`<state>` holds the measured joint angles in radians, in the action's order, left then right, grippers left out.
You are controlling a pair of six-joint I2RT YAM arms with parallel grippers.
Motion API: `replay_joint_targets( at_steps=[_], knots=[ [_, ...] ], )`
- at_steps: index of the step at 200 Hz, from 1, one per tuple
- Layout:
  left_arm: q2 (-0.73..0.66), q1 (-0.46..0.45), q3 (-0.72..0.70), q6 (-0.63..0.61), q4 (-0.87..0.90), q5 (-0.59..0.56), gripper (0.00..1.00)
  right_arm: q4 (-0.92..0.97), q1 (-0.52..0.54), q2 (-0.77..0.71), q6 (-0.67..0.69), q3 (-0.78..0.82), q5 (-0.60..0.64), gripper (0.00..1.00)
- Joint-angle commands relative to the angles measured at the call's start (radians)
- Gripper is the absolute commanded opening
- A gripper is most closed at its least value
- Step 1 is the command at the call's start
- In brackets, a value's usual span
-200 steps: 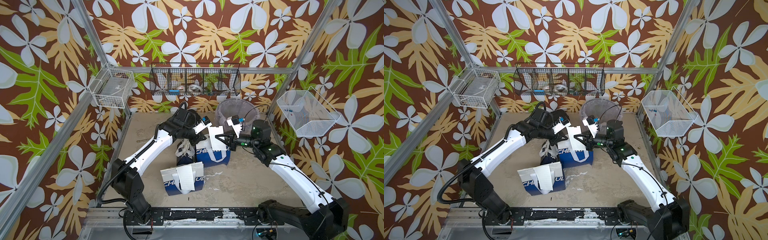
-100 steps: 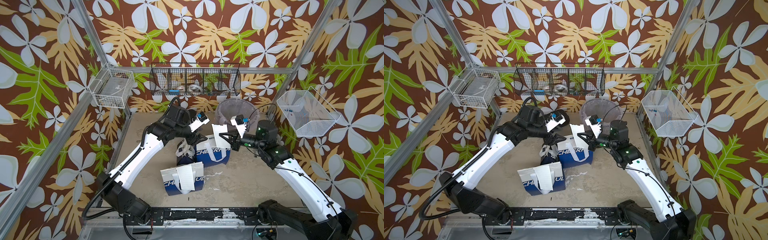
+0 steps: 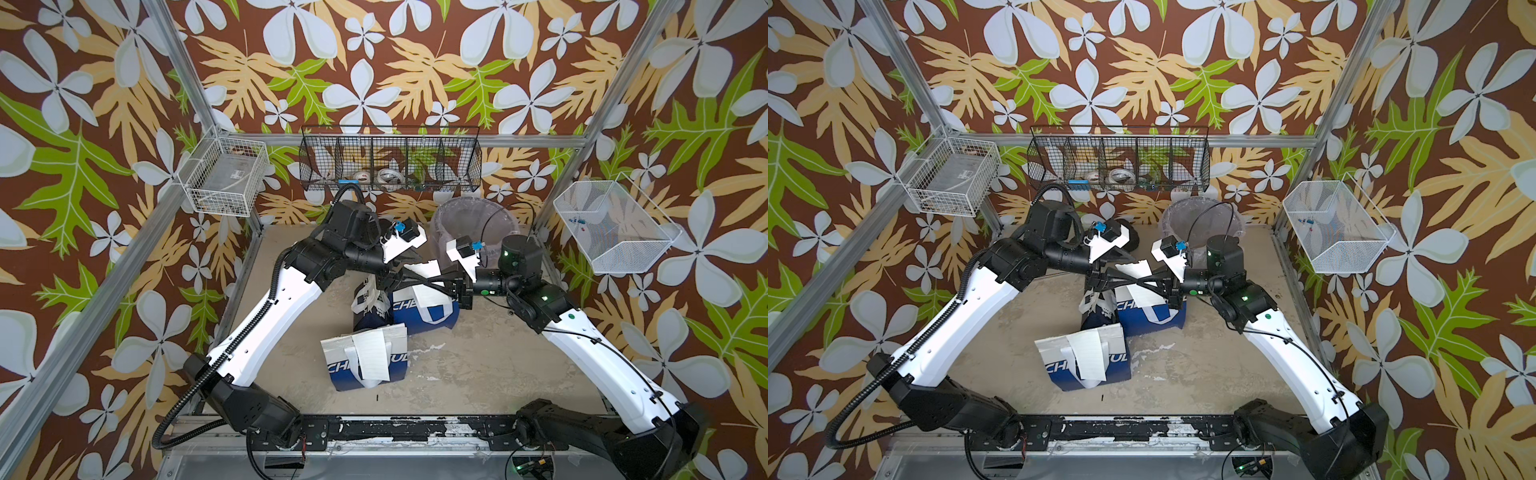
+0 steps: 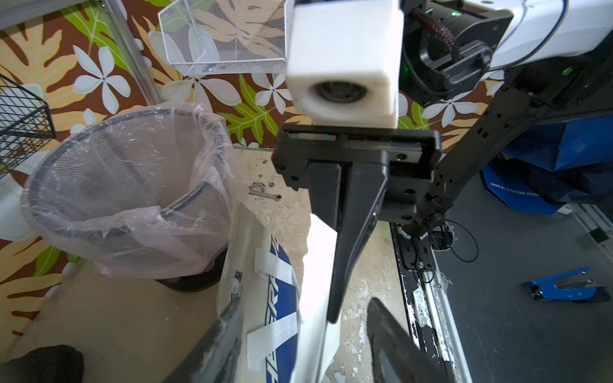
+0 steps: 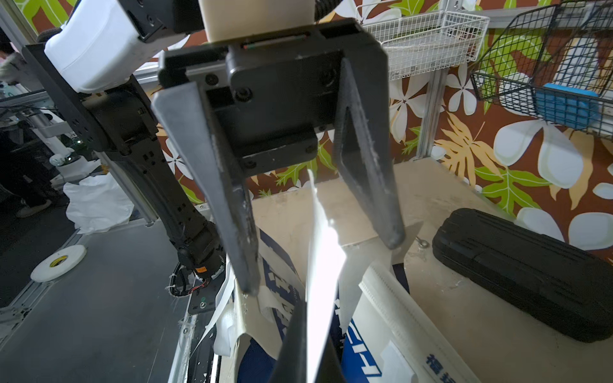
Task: Shred takeout receipts and throw away
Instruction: Adjust the takeout receipt.
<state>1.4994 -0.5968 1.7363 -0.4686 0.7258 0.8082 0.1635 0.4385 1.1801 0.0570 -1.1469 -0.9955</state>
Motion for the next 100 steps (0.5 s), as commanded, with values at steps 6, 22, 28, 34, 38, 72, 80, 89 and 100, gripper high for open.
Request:
replay_joint_targets(
  at_steps=[6, 22, 28, 34, 38, 72, 80, 89, 100],
  knots=[
    [-0.009, -0.009, -0.008, -0.012, 0.018, 0.057, 0.40, -0.004, 0.004, 0.006, 0.020, -0.007, -0.009, 0.00],
    [-0.019, -0.009, -0.022, -0.006, 0.004, 0.074, 0.26, -0.006, 0.004, 0.009, 0.021, -0.011, 0.002, 0.00],
    [-0.020, -0.009, -0.026, -0.003, 0.002, 0.072, 0.21, -0.008, 0.004, 0.010, 0.021, -0.013, 0.002, 0.00],
    [-0.022, -0.009, -0.028, -0.002, 0.002, 0.062, 0.16, -0.014, 0.004, 0.009, 0.017, -0.013, -0.001, 0.00],
    [-0.020, -0.009, -0.030, -0.001, 0.002, 0.054, 0.13, -0.019, 0.004, 0.009, 0.013, -0.011, -0.004, 0.00],
    [-0.024, -0.010, -0.026, 0.009, -0.019, 0.020, 0.00, -0.018, 0.005, 0.012, 0.014, -0.006, 0.012, 0.00],
    [-0.036, -0.009, -0.033, 0.018, -0.047, -0.004, 0.00, -0.016, 0.003, 0.015, 0.014, 0.000, 0.010, 0.11],
    [-0.054, -0.009, -0.047, 0.022, -0.084, -0.036, 0.00, -0.013, 0.004, 0.016, 0.016, 0.006, 0.002, 0.19],
    [-0.081, -0.011, -0.071, 0.029, -0.133, -0.071, 0.00, -0.001, 0.004, 0.017, 0.023, 0.016, -0.002, 0.27]
  ],
)
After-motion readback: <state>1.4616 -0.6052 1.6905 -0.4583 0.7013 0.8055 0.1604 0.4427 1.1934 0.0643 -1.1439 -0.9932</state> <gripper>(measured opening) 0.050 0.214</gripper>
